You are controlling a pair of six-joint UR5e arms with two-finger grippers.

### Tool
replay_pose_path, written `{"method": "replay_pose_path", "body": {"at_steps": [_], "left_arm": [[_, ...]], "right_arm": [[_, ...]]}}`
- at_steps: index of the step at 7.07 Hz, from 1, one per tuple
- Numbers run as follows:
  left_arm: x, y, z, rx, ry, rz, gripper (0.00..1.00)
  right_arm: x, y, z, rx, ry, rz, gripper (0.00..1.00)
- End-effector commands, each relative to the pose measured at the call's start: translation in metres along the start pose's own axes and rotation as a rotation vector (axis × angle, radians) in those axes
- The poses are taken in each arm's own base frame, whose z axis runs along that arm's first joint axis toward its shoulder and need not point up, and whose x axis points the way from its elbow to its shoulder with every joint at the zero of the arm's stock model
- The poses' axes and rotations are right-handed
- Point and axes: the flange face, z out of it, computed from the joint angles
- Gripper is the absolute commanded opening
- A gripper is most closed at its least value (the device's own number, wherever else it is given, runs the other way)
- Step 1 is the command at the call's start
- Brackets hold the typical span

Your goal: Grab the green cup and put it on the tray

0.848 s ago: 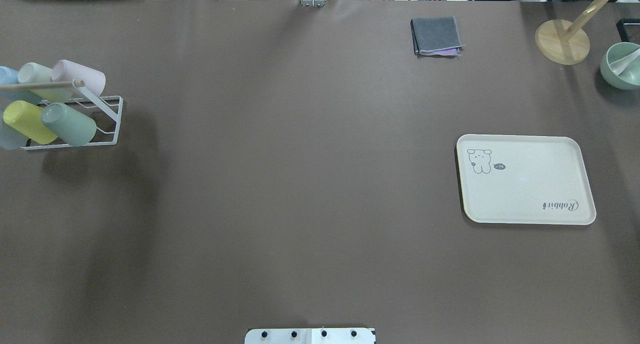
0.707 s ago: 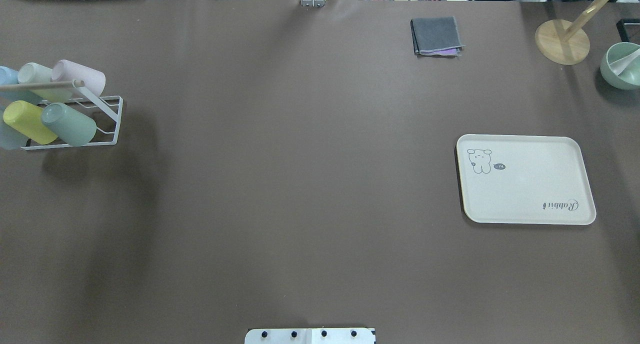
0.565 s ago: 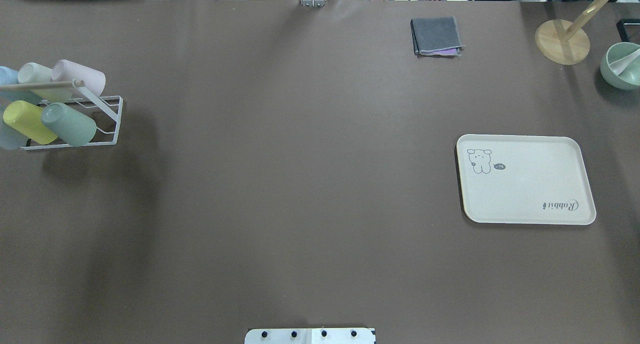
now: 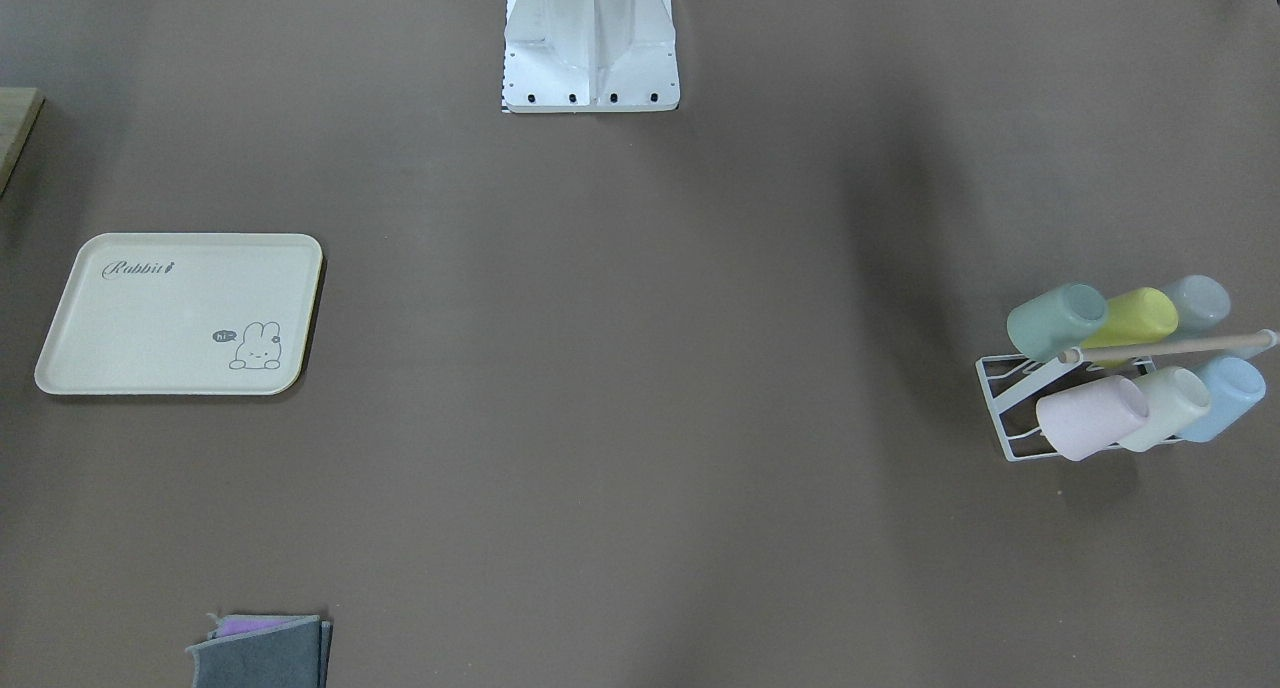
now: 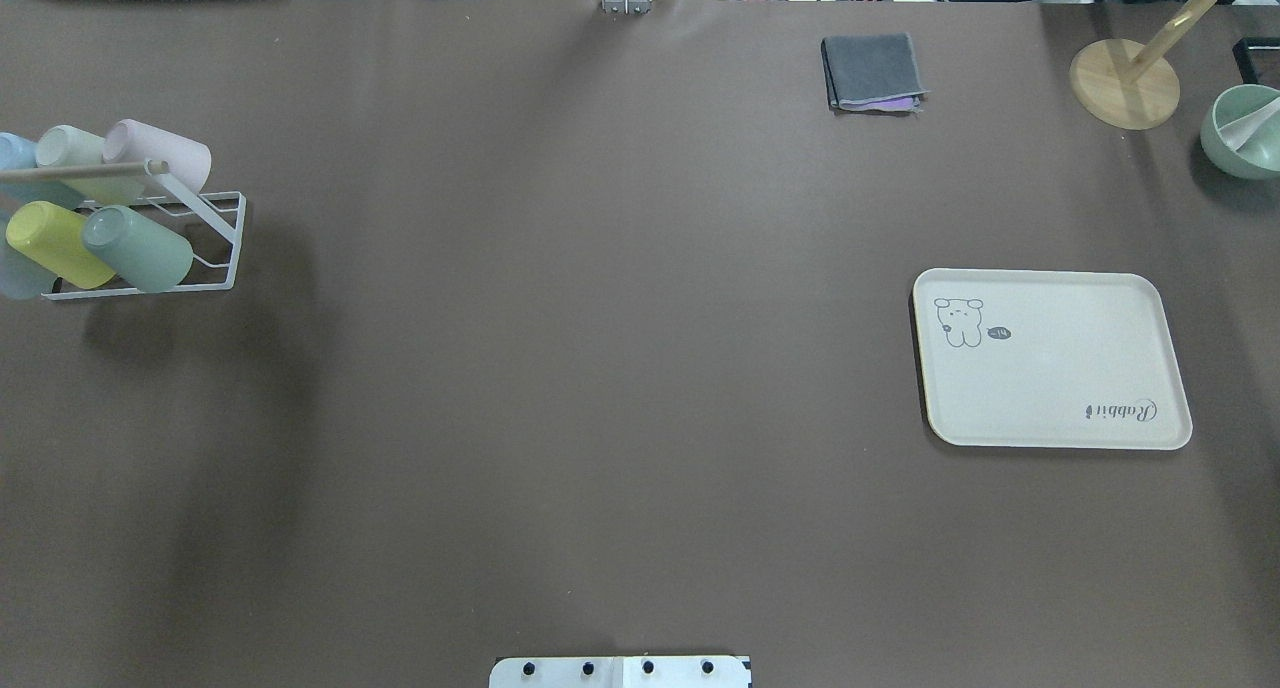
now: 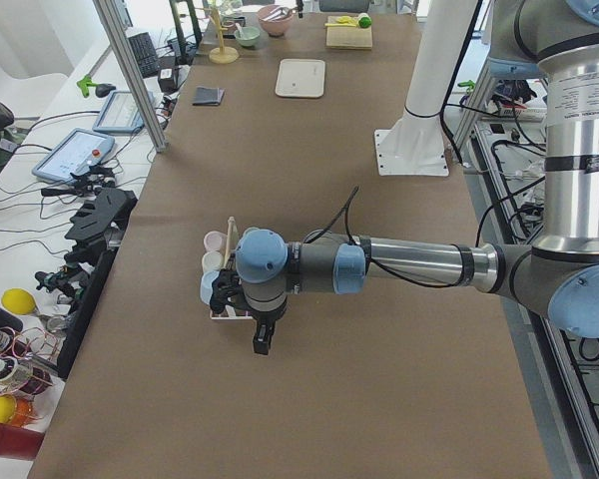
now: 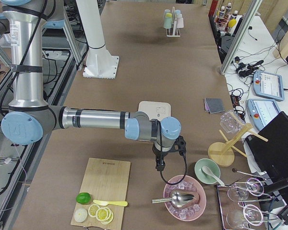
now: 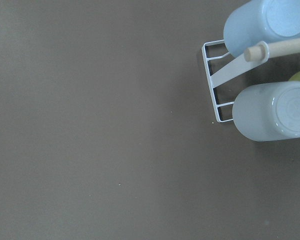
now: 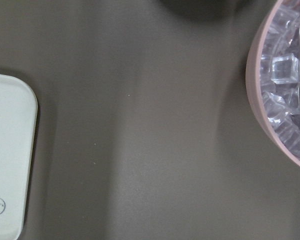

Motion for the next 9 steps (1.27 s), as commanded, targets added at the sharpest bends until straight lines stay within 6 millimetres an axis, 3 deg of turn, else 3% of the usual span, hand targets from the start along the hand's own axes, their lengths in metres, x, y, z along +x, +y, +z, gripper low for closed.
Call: {"method": "replay_pose_path", "body": {"at_steps": [1,9], "left_arm": [[0.002,-0.001,-0.001,0.002,0.001,0.003,0.99],[0.009,-0.003,0.01,-0.019,-0.006,0.04,0.99]], "right_arm": [[0.0,0.0,0.0,0.0,-0.002,0.001,1.0],[-0.009,-0.008,-0.011,0.021,0.001,-0.022,1.0]]}}
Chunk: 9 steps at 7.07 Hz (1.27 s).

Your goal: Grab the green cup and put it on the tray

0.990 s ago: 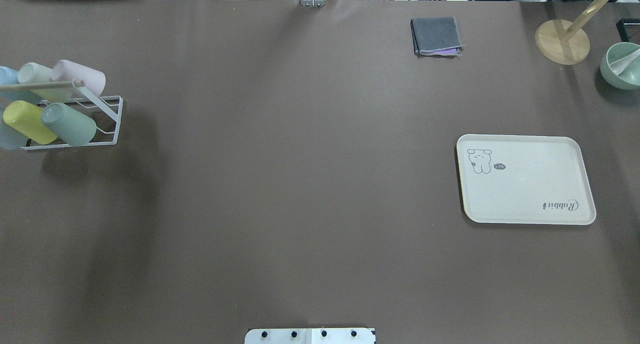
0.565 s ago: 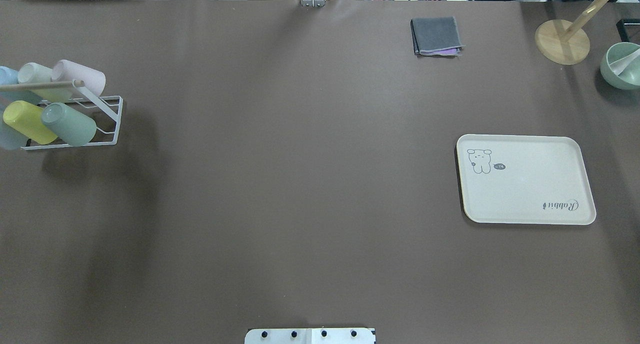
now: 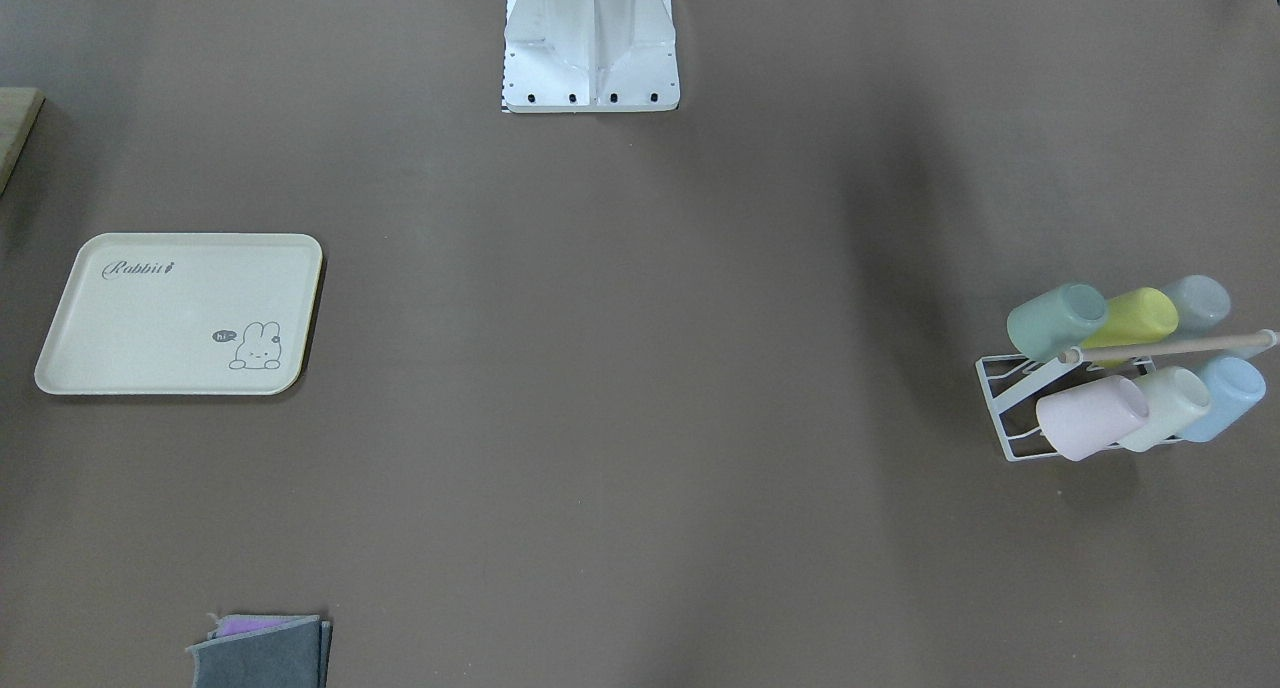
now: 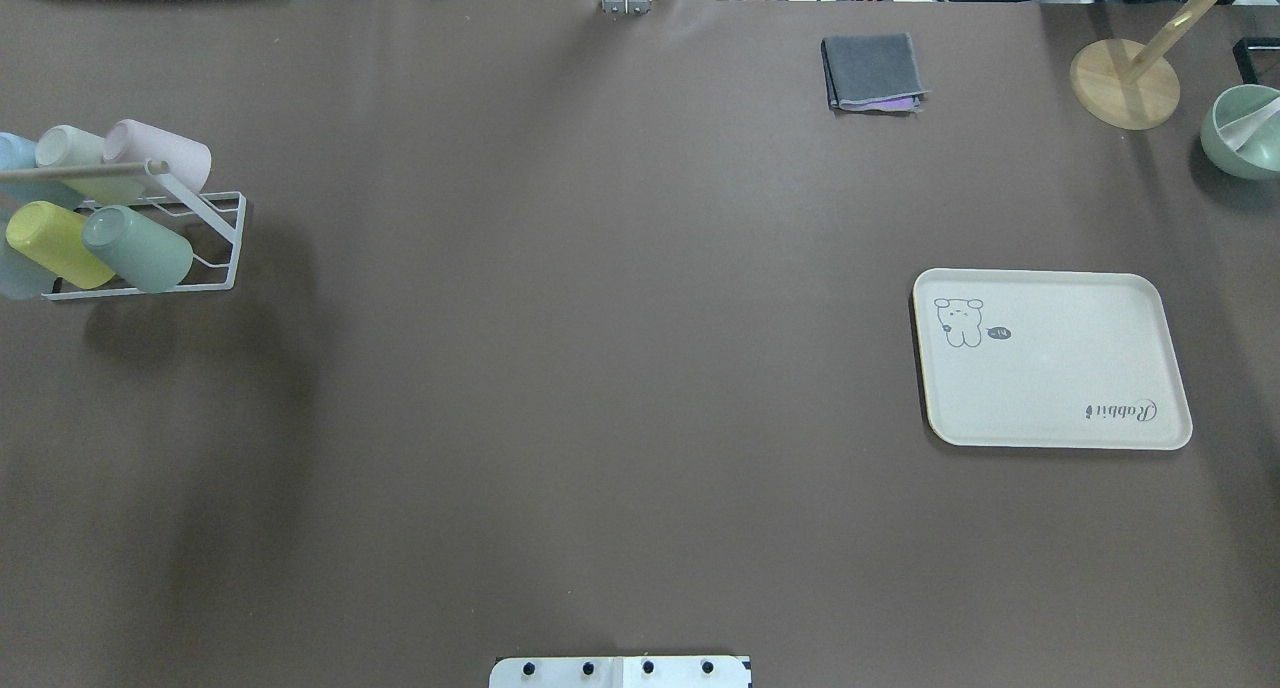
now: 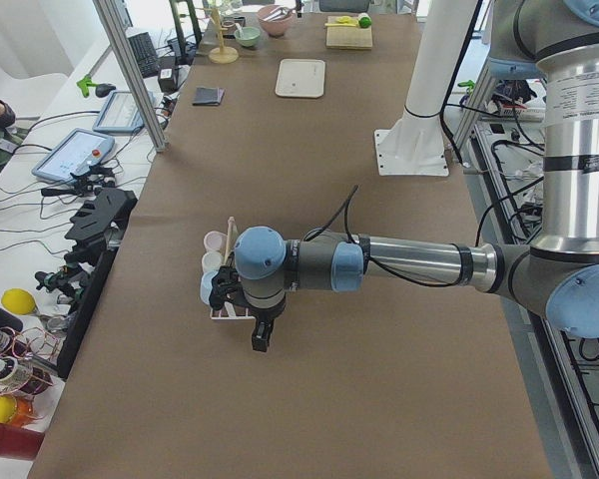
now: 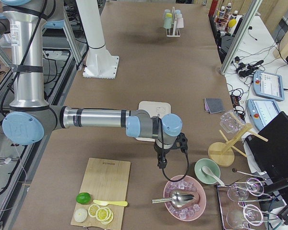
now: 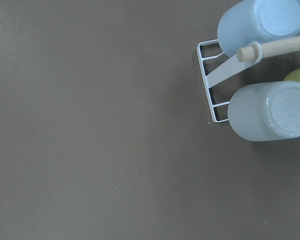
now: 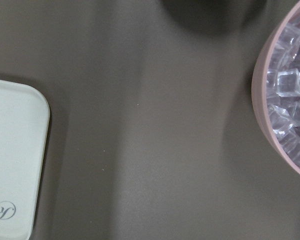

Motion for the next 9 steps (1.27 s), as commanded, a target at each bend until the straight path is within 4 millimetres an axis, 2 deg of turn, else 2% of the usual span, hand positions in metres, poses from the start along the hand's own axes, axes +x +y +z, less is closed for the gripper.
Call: {"method": "replay_pose_path", "body": {"at_steps": [1,3,5,6,7,8,9], "left_arm": [[-0.001,0.002,0.004,-0.006,-0.001,0.008,0.99],[0.006,-0.005,-0.005,0.048,-0.011,0.073,0.99],[0.016,-0.009,-0.013,0.06,-0.011,0.133,0.99],[0.025,-0.014,-0.006,0.045,-0.008,0.163,0.99],[0.038,-0.024,-0.003,0.04,-0.007,0.224,0.99],[0.067,-0.043,-0.009,0.048,-0.007,0.295,0.99],[0.104,-0.05,-0.014,0.053,-0.046,0.382,0.99]], "right_arm": [[-0.003,-0.004,-0.004,0.008,0.008,-0.011,1.0],[0.009,0.003,0.003,-0.017,0.06,-0.085,1.0],[0.008,-0.001,0.001,-0.013,0.062,-0.072,1.0],[0.008,-0.002,0.0,-0.01,0.061,-0.029,1.0],[0.007,-0.002,0.0,-0.01,0.06,-0.018,1.0],[0.007,-0.002,0.0,-0.01,0.06,-0.018,1.0],[0.007,-0.002,0.0,-0.009,0.062,-0.02,1.0]]}}
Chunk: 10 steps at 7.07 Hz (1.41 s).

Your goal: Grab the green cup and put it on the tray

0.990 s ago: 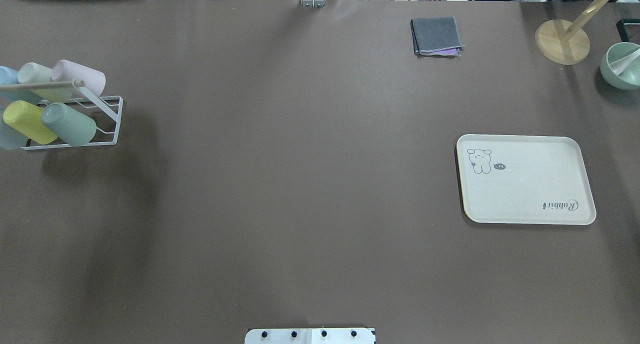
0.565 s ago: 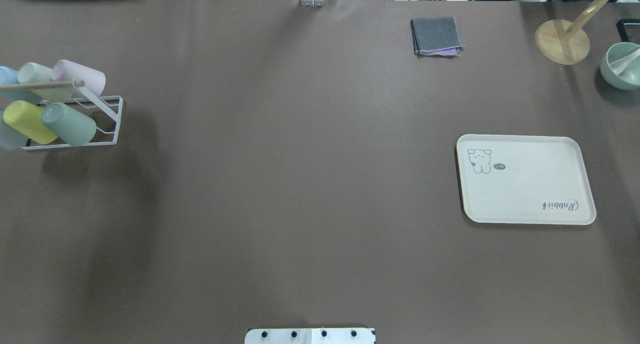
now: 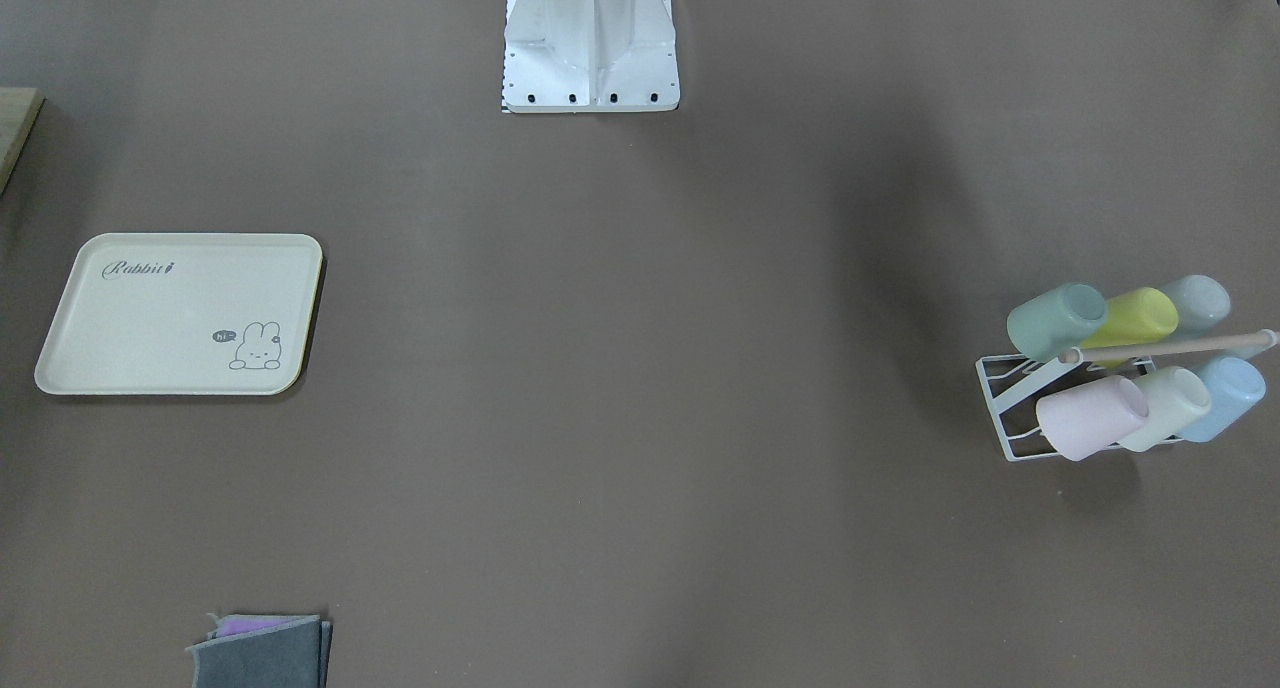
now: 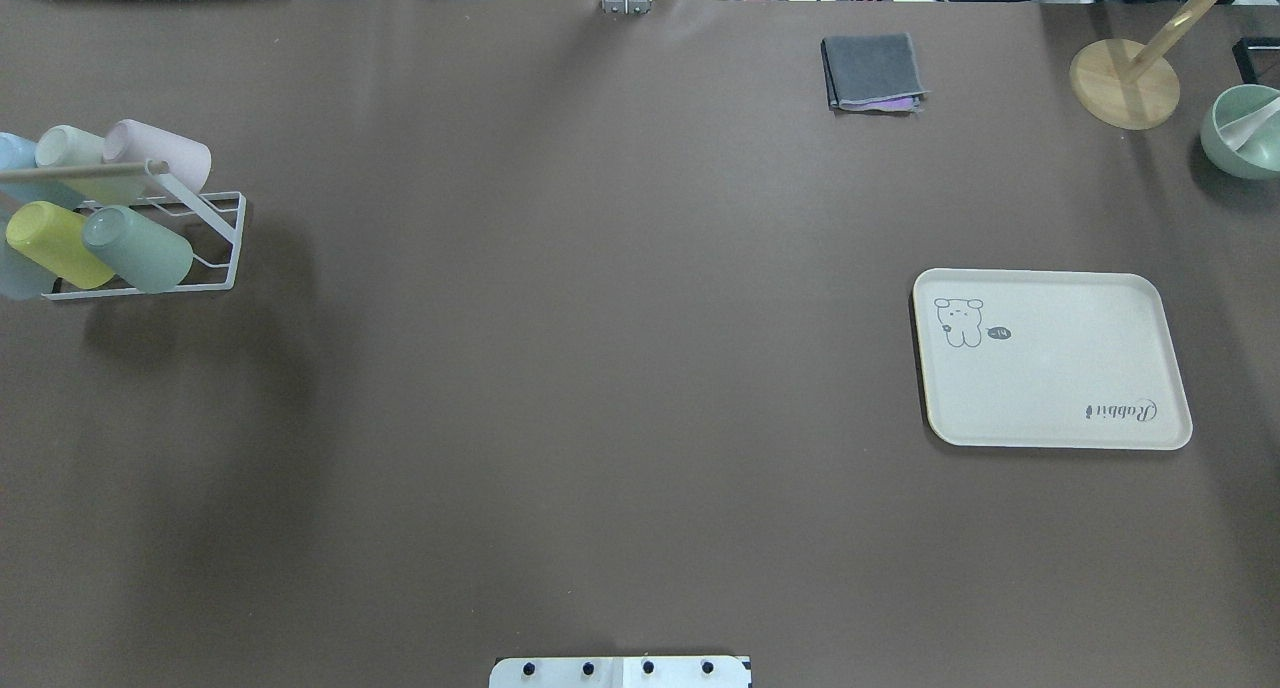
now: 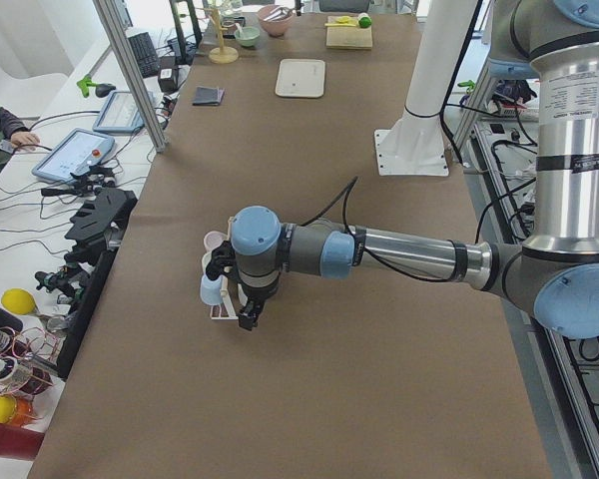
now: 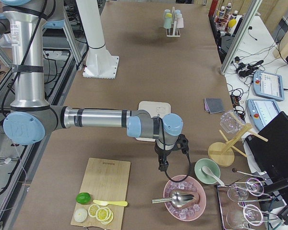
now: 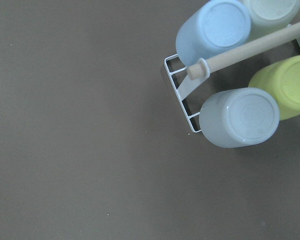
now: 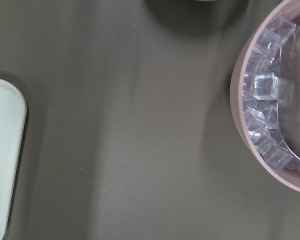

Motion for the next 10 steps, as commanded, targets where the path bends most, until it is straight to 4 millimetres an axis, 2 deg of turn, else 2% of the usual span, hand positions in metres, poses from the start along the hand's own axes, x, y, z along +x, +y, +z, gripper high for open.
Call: {"method": "replay_pose_path", "body": {"at_steps": [1,2,3,4,5,6,7,8,9,10], "left_arm": [[0.057,-0.031,-0.008,-0.011,-0.102,0.16,0.99],[0.083,-0.038,-0.002,-0.06,-0.136,0.2,0.99],[0.11,-0.05,-0.01,-0.085,-0.181,0.238,0.99],[0.14,-0.071,-0.013,-0.117,-0.218,0.283,0.99],[0.168,-0.092,-0.011,-0.171,-0.254,0.314,0.99],[0.19,-0.119,-0.018,-0.222,-0.286,0.318,0.98],[0.213,-0.133,-0.014,-0.269,-0.318,0.347,0.98],[0.232,-0.143,-0.007,-0.291,-0.361,0.392,0.98],[0.252,-0.146,0.012,-0.319,-0.416,0.462,0.98],[0.276,-0.146,0.036,-0.356,-0.51,0.554,0.98]], "right_arm": [[0.0,0.0,0.0,0.0,0.001,0.004,1.0],[-0.002,-0.001,-0.002,0.005,0.0,0.0,1.0],[-0.003,-0.002,-0.004,0.008,0.001,-0.003,1.0],[0.0,0.001,0.0,0.001,0.003,0.001,1.0],[-0.003,-0.003,0.0,0.002,0.002,-0.007,1.0],[-0.01,-0.008,0.004,-0.009,0.001,-0.021,1.0],[-0.023,-0.023,0.013,-0.026,0.0,-0.05,1.0],[-0.023,-0.029,0.023,-0.046,0.0,-0.052,1.0],[-0.034,-0.044,0.011,-0.024,0.002,-0.075,1.0],[-0.039,-0.047,0.015,-0.029,-0.006,-0.052,1.0]]}}
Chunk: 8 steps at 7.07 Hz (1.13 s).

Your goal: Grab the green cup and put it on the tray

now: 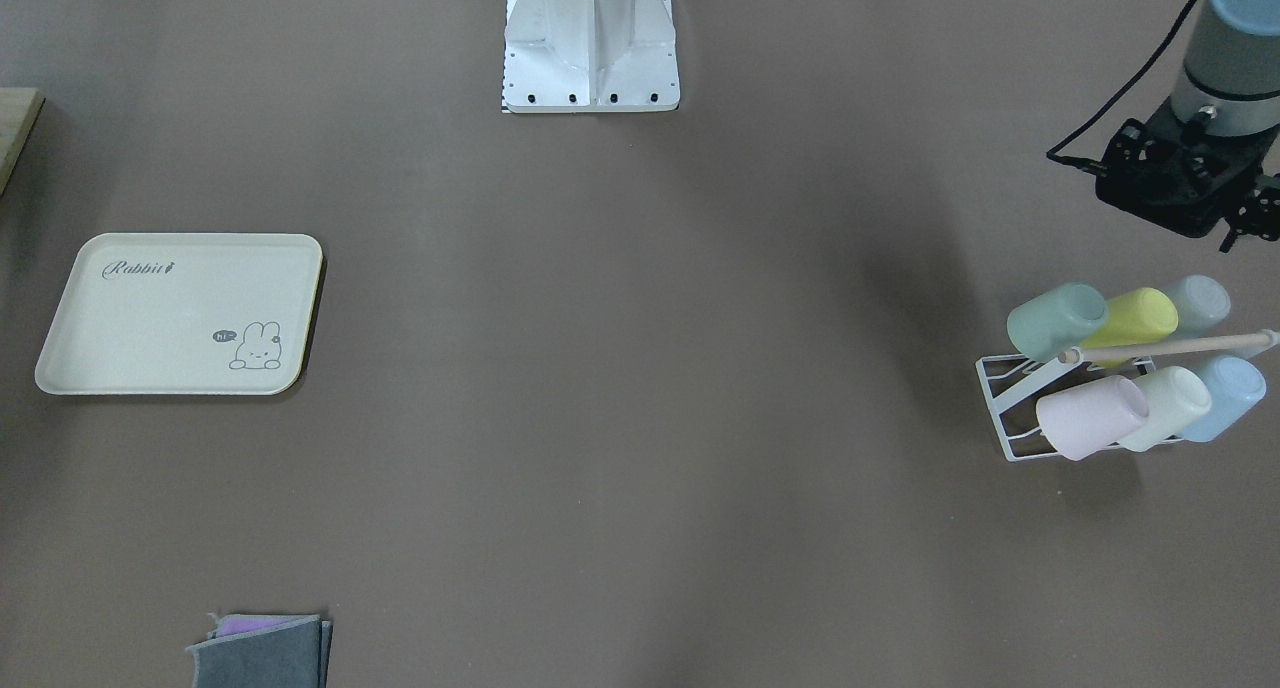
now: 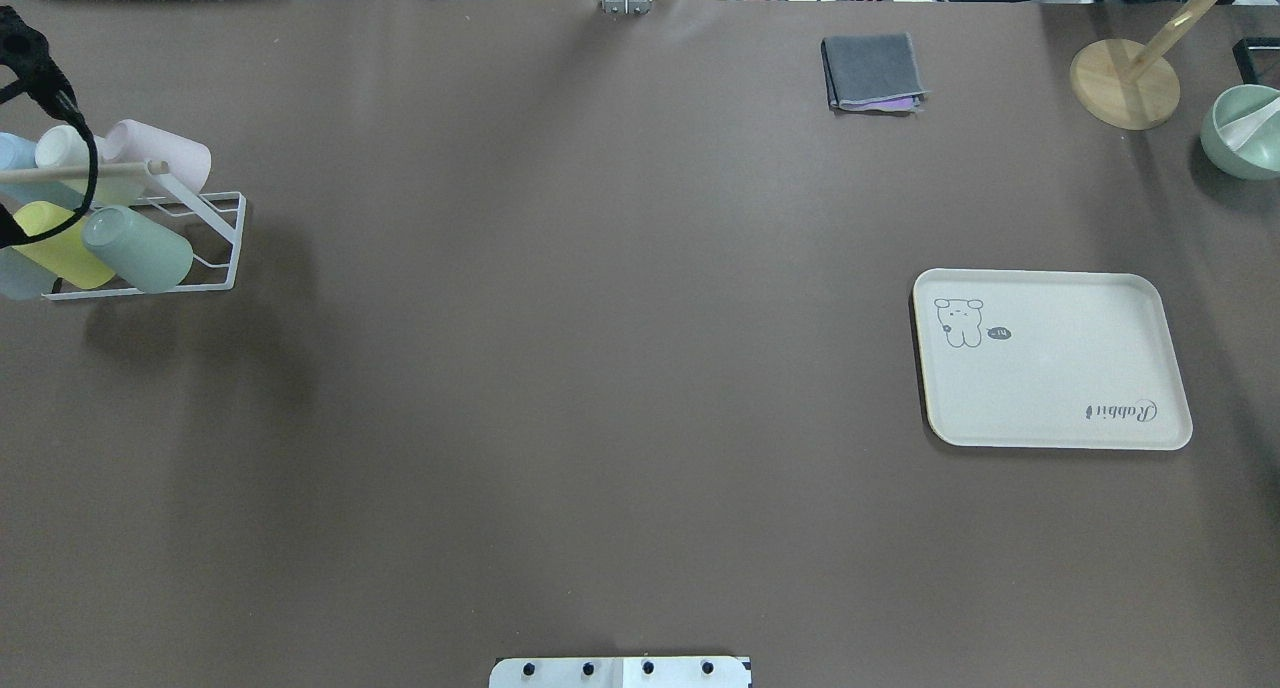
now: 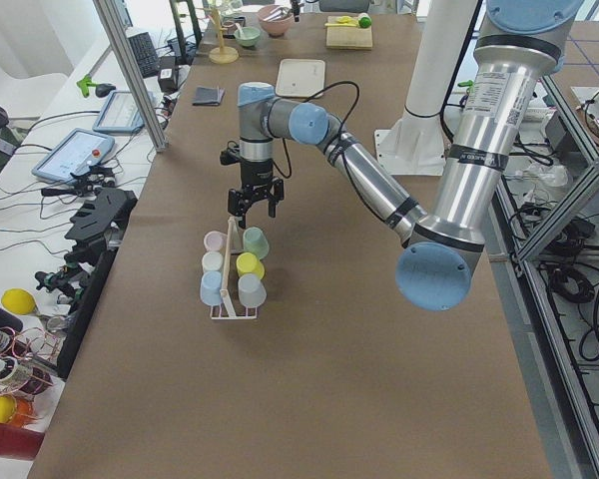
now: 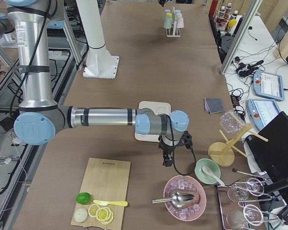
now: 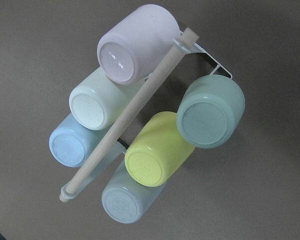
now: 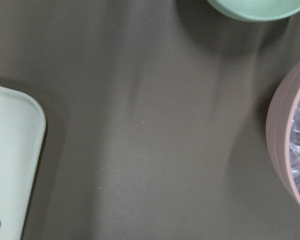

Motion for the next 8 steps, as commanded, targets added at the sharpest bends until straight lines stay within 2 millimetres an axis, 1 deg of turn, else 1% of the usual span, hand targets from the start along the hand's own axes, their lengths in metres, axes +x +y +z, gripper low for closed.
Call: {"method": "replay_pose_path", "body": {"at_steps": [1,2,3,4,5,6,7,8], "left_arm": [[0.051,-0.039,0.008,-0.058,-0.197,0.158,0.98],[0.078,-0.053,0.015,-0.081,-0.261,0.257,0.98],[0.089,-0.064,0.017,-0.116,-0.354,0.366,0.98],[0.097,-0.075,0.033,-0.173,-0.413,0.441,0.98],[0.102,-0.082,0.041,-0.232,-0.511,0.541,0.98],[0.108,-0.087,0.052,-0.291,-0.551,0.649,0.98],[0.12,-0.093,0.067,-0.337,-0.577,0.715,0.98],[0.131,-0.1,0.079,-0.388,-0.624,0.784,0.98]], "right_arm": [[-0.029,-0.023,0.008,0.005,-0.004,0.048,1.0],[-0.053,-0.036,0.036,0.028,0.01,0.047,1.0],[-0.076,-0.048,0.055,0.098,0.031,0.11,1.0],[-0.086,-0.05,0.062,0.137,0.004,0.178,1.0],[-0.094,-0.049,0.065,0.133,-0.001,0.18,1.0],[-0.105,-0.054,0.064,0.133,-0.018,0.245,1.0],[-0.119,-0.052,0.065,0.103,-0.088,0.318,1.0],[-0.127,-0.045,0.072,0.047,-0.179,0.324,0.95]]}}
